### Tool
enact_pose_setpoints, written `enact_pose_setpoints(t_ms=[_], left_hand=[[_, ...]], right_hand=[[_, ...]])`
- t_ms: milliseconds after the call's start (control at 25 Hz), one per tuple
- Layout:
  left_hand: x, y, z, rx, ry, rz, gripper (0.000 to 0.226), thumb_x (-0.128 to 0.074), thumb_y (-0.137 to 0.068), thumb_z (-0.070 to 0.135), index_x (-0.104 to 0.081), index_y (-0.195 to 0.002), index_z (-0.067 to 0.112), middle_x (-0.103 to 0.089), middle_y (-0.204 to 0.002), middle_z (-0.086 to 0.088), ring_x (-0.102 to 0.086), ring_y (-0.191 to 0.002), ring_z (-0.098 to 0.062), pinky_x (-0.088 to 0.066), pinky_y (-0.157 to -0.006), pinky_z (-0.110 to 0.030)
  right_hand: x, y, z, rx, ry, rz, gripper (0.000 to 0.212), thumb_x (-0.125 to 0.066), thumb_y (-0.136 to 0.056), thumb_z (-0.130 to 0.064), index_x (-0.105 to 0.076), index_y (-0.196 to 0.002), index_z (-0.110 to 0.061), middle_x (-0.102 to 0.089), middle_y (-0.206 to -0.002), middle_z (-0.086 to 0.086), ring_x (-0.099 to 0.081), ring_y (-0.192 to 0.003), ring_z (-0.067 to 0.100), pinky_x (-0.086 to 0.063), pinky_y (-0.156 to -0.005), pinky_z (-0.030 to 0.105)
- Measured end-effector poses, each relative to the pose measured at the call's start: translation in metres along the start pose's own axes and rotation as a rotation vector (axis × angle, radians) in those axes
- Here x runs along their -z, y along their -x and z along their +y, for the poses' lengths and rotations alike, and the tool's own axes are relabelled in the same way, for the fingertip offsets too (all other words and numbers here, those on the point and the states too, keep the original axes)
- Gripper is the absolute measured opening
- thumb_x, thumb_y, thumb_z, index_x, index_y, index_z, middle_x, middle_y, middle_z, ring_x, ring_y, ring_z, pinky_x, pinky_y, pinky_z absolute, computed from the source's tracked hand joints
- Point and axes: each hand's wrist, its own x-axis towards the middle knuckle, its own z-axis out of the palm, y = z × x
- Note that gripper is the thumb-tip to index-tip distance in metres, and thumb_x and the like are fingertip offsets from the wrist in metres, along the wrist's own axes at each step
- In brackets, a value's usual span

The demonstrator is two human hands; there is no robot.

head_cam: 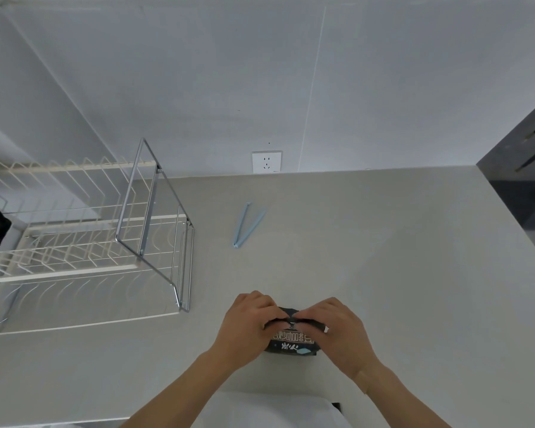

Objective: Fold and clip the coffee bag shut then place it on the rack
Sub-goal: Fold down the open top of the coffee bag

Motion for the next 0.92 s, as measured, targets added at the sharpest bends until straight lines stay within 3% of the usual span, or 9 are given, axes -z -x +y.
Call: enact_pose_setpoints(t_ms=[160,280,480,760,920], left_hand=[[0.003,0.000,0.003,-0.022,0.014,-0.012,0.012,-0.069,-0.084,0.035,-0.073,-0.090,0.026,-0.072,-0.082,0.010,-0.061,-0.080,-0.013,-0.040,-0.076,-0.021],[0.001,0.000,0.004,-0.091,-0.031,-0.024,0.008,-0.069,-0.086,0.030,-0.072,-0.086,0.023,-0.071,-0.081,0.010,-0.061,-0.080,-0.014,-0.047,-0.072,-0.027],[0.002,-0.004,0.001,-0.119,-0.126,-0.018,0.016,-0.059,-0.090,0.034,-0.066,-0.078,0.024,-0.067,-0.077,0.011,-0.058,-0.075,-0.014,-0.039,-0.087,-0.030],[0.007,-0.007,-0.010,-0.097,-0.206,0.000,0.038,-0.060,-0.085,0.051,-0.055,-0.061,0.022,-0.057,-0.061,0.009,-0.052,-0.064,-0.014,-0.035,-0.087,-0.027],[0.010,-0.007,-0.014,-0.082,-0.218,-0.022,0.048,-0.058,-0.082,0.060,-0.052,-0.054,0.022,-0.056,-0.054,0.010,-0.050,-0.059,-0.011,-0.034,-0.091,-0.028]], right_hand=[[-0.001,0.001,-0.005,0.005,0.001,0.024,0.006,-0.077,-0.077,-0.029,-0.077,-0.083,-0.030,-0.074,-0.077,-0.017,-0.061,-0.080,0.007,-0.053,-0.068,0.028],[0.002,-0.001,-0.007,0.034,0.035,0.017,0.003,-0.074,-0.079,-0.029,-0.076,-0.080,-0.029,-0.072,-0.071,-0.016,-0.060,-0.077,0.009,-0.051,-0.063,0.028],[0.003,-0.006,-0.009,0.048,0.112,0.026,0.010,-0.073,-0.078,-0.031,-0.073,-0.071,-0.024,-0.068,-0.062,-0.012,-0.054,-0.070,0.013,-0.046,-0.057,0.026],[0.003,-0.005,0.000,0.008,0.075,0.058,0.034,-0.082,-0.069,-0.032,-0.056,-0.057,-0.014,-0.057,-0.055,-0.006,-0.048,-0.065,0.017,-0.044,-0.052,0.027],[0.005,-0.003,0.007,-0.010,0.053,0.018,0.036,-0.080,-0.071,-0.034,-0.054,-0.058,-0.014,-0.056,-0.057,-0.005,-0.046,-0.067,0.015,-0.041,-0.054,0.022]])
